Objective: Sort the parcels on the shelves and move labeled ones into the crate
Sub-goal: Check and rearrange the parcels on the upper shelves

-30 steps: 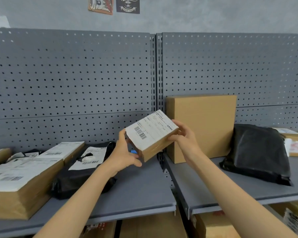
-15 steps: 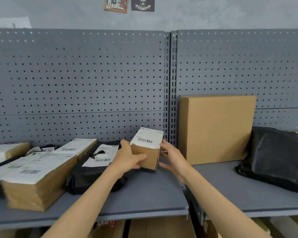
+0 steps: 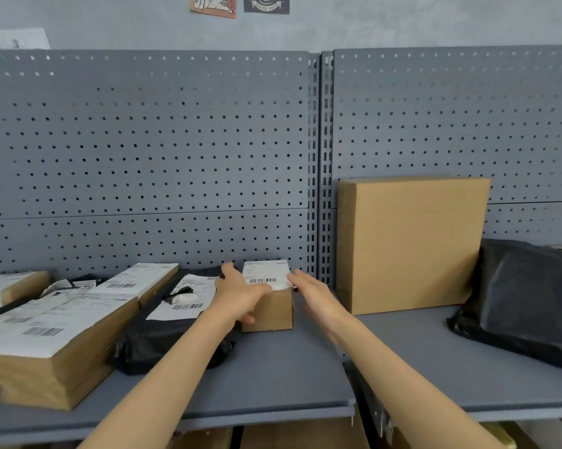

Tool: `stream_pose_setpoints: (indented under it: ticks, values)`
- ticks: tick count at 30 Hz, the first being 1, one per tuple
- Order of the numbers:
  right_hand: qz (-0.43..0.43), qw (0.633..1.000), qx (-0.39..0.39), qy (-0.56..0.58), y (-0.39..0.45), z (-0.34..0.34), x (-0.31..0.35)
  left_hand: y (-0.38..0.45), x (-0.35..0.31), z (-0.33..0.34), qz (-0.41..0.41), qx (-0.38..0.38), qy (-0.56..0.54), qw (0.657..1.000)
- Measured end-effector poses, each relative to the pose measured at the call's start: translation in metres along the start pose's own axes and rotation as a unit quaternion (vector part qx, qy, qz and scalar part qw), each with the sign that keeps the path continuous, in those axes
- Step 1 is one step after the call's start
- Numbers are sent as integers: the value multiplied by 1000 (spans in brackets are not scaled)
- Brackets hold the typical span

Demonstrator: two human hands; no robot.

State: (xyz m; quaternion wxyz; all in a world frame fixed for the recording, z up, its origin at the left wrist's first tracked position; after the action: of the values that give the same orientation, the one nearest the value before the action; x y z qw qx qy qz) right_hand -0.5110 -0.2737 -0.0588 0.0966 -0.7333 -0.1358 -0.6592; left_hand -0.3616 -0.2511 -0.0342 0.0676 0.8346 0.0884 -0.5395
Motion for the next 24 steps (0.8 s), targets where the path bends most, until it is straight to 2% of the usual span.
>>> stream_pose_setpoints:
  ticks: [3, 7, 9, 10, 12, 13, 14, 16, 19, 21, 24]
  values:
    - [-74, 996, -51, -29, -10, -18, 30, -3, -27, -5, 80, -67, 43, 994]
    - [-230, 955, -142, -119, -32, -51, 97, -7, -62, 22, 150, -49, 3, 988]
    - [-294, 902, -213, -235, -46, -66, 127, -10, -73, 47, 167, -2, -18, 986]
    - [-310, 861, -254, -312, -52, -72, 139, -12, -77, 60, 172, 21, -24, 985]
    - [-292, 767, -314, -477, -55, -84, 154, -13, -81, 84, 173, 64, -30, 982]
    - [-262, 729, -317, -547, -51, -89, 157, -14, -82, 95, 166, 89, -34, 981]
    - [-228, 705, -302, -599, -45, -94, 157, -14, -82, 105, 154, 116, -44, 980]
    - [-169, 694, -252, -653, -33, -101, 150, -14, -81, 121, 124, 159, -74, 977]
    - [-122, 723, -213, -645, -24, -108, 141, -14, -80, 132, 108, 179, -100, 973]
    - [-133, 736, -235, -621, -27, -110, 144, -14, -79, 133, 110, 174, -100, 973]
    - [-163, 718, -281, -615, -44, -110, 151, -11, -78, 130, 115, 161, -116, 973]
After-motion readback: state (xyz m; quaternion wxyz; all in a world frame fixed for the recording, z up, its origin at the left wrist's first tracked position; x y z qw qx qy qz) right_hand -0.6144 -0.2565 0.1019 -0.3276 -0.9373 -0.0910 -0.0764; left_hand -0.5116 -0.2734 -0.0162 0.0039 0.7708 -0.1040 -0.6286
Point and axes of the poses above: each hand's wrist, its own y-axis towards the middle knuckle, its own z-axis out of the palm, x = y × z, the point moved 7 cm from there along y, towards the middle knuckle, and after that the axes turned 4 degrees about x, right-handed, at the moved point
